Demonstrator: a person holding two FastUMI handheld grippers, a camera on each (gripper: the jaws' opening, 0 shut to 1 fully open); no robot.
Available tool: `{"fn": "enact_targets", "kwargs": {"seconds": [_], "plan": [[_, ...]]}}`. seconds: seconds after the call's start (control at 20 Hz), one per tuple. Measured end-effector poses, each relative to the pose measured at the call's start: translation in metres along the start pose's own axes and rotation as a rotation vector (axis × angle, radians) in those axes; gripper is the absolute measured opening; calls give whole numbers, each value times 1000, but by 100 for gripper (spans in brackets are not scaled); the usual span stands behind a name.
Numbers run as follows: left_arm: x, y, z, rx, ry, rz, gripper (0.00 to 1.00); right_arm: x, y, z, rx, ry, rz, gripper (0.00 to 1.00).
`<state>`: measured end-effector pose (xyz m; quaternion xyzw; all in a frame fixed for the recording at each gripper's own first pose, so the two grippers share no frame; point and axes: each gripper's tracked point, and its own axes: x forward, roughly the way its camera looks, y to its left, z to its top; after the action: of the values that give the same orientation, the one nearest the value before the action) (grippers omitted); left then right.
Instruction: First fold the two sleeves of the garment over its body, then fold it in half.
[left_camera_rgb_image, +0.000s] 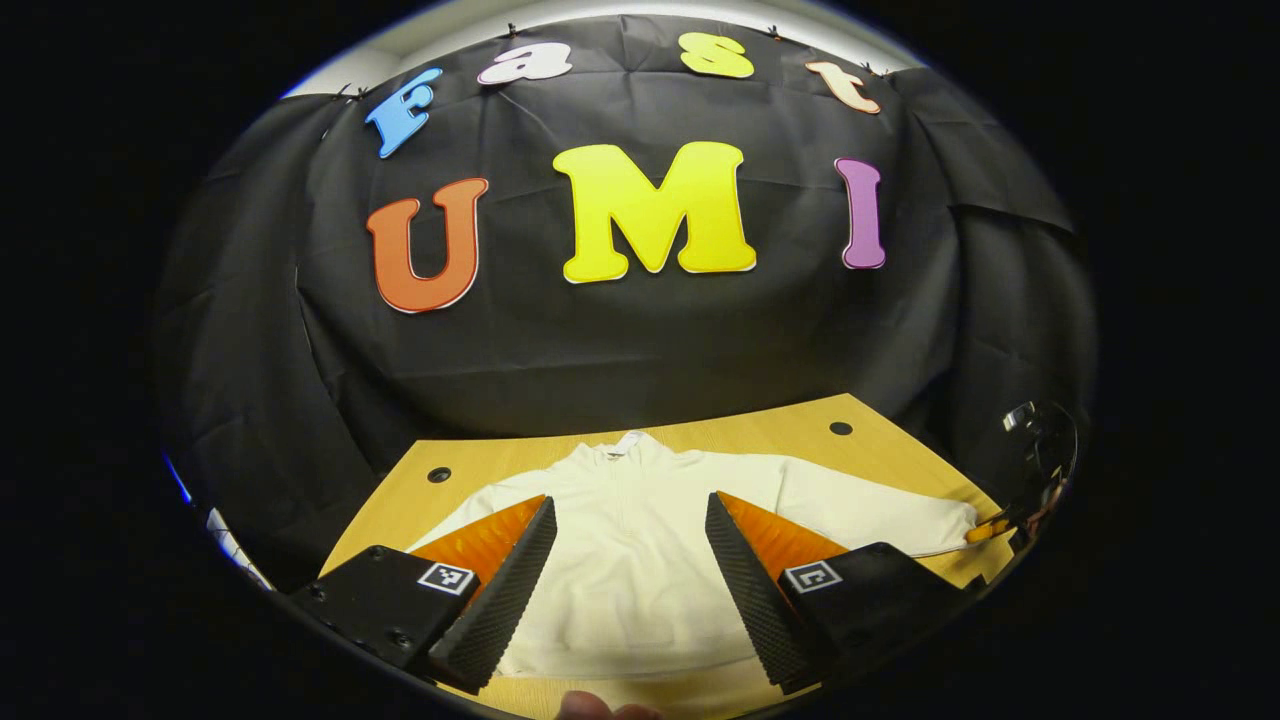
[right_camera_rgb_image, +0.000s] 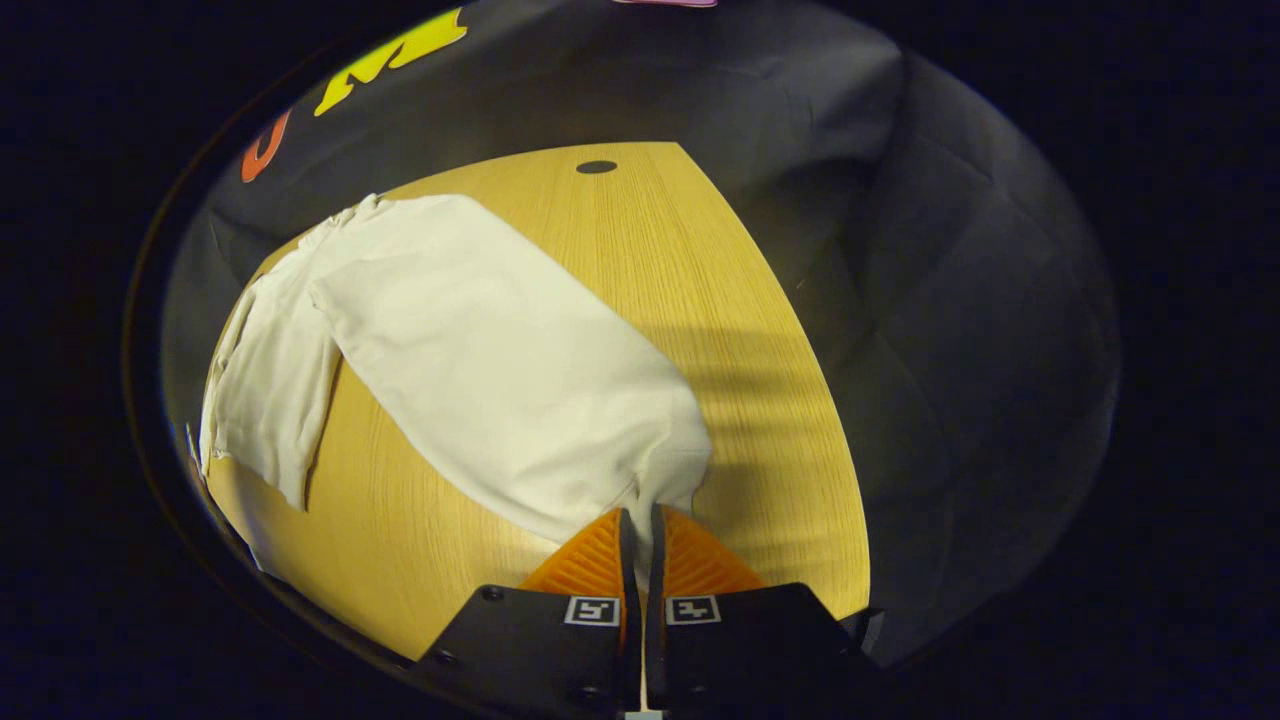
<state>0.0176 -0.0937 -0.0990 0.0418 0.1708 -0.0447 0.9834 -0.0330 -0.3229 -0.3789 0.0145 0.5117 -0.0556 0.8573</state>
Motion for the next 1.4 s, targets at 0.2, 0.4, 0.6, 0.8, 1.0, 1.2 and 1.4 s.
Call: {"fn": "enact_targets", "kwargs": {"seconds": [0.2,0.4,0.6,0.8,1.0,1.2,1.4], "plan": [[-5,10,-3,-17,1,-6,96,-36,10,27,75,-83,-2,2],[-6,24,-5,-36,-8,-8,96,-84,33,70,69,-189,15,2],[-8,46,-7,-69,-18,4,96,-128,69,136,-47,-305,-4,2],[-13,76,-7,-106,-39,23,96,-181,145,214,-223,-453,16,2],[-22,118,-10,-125,-65,74,96,-202,250,272,-439,-555,70,2],[-34,176,-22,-150,-70,162,96,-183,379,276,-635,-547,175,2],[-55,222,-45,-181,-62,221,96,-127,502,261,-801,-497,275,2]]}}
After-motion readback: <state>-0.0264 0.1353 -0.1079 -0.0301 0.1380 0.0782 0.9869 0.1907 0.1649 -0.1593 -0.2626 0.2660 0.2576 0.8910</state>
